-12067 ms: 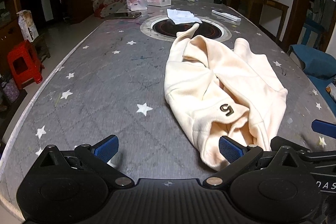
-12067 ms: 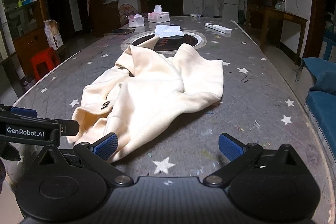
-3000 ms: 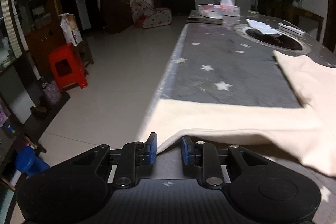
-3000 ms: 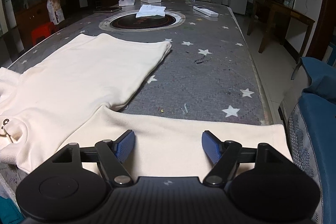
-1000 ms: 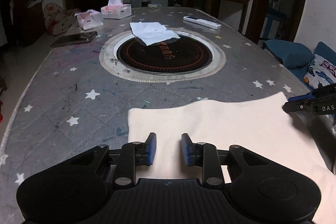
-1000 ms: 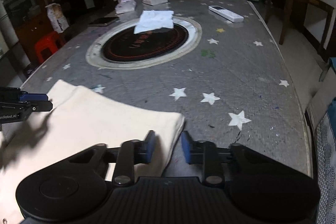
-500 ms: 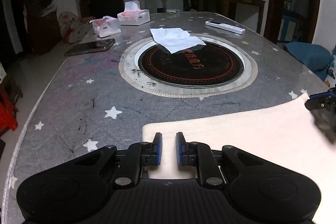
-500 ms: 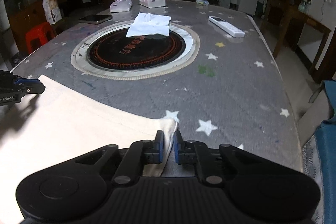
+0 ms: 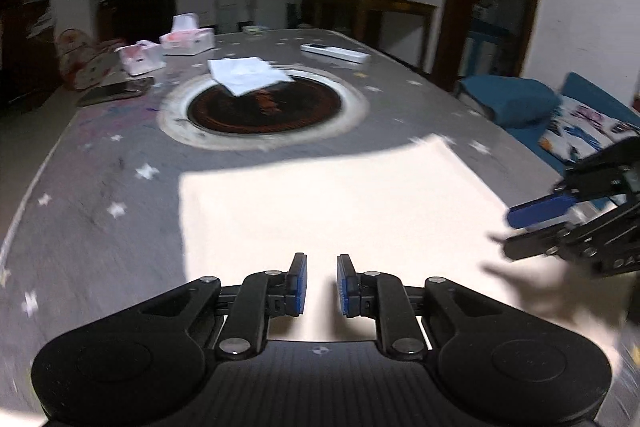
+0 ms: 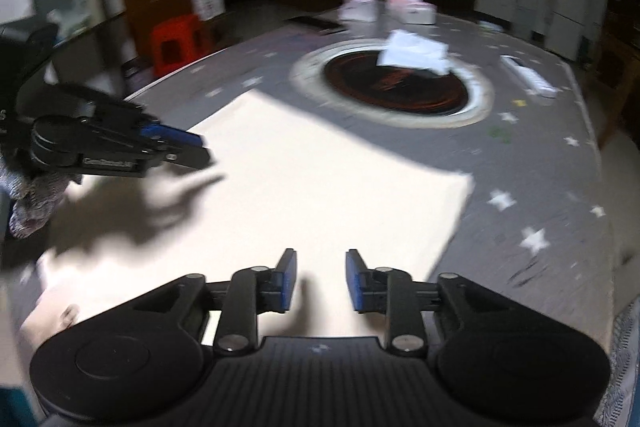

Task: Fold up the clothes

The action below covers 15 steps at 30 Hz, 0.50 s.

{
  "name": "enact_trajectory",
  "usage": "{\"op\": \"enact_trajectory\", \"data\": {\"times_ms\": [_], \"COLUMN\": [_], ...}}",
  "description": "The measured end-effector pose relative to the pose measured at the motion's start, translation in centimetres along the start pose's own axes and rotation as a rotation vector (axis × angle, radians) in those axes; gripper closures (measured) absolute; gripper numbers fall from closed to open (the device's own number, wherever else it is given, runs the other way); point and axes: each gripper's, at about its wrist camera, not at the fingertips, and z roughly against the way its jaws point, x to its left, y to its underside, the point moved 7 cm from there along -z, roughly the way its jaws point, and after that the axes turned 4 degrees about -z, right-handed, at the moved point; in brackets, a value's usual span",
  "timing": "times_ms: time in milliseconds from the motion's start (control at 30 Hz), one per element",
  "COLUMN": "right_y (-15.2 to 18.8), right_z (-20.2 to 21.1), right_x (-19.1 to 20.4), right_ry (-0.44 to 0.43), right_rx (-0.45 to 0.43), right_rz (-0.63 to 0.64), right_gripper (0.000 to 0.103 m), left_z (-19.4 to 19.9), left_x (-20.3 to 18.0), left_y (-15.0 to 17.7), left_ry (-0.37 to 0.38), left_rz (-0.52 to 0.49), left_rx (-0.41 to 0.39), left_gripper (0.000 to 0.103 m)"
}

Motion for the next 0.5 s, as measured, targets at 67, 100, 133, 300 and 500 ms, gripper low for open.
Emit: {"op": "enact_trajectory", "data": {"times_ms": [67, 100, 133, 300, 500], "right_y": [1.4, 2.1, 2.8, 5.4, 6.9], "right_z": [0.7, 1.0, 1.4, 2.7, 4.0], "right_x": [1.8, 2.7, 3.5, 7.4, 9.3], "right_ry": [-0.016, -0.023, -0.03, -0.04, -0.048], "right_rx": [0.004, 0.005, 0.006, -0.011, -0.012], "right_rz": [0.029, 0.044, 0.059, 0.161, 0.199], "right_gripper": [0.075, 0.075, 0.074, 0.067, 0.068], "left_z": [1.4, 2.1, 2.7, 5.3, 6.5], "left_x": [-1.6, -2.4, -3.1, -6.2, -6.0], "left_y": [1.4, 2.1, 2.7, 5.8, 8.0], "left_ry": [0.02, 0.028, 0.039, 0.084, 0.081], "left_rz": [-0.013, -0.021, -0.031, -0.072, -0.045], "left_rx": [-0.008, -0.013, -0.017, -0.034, -0.021], "left_gripper": [0.085, 0.085, 0.085, 0.085, 0.084]}}
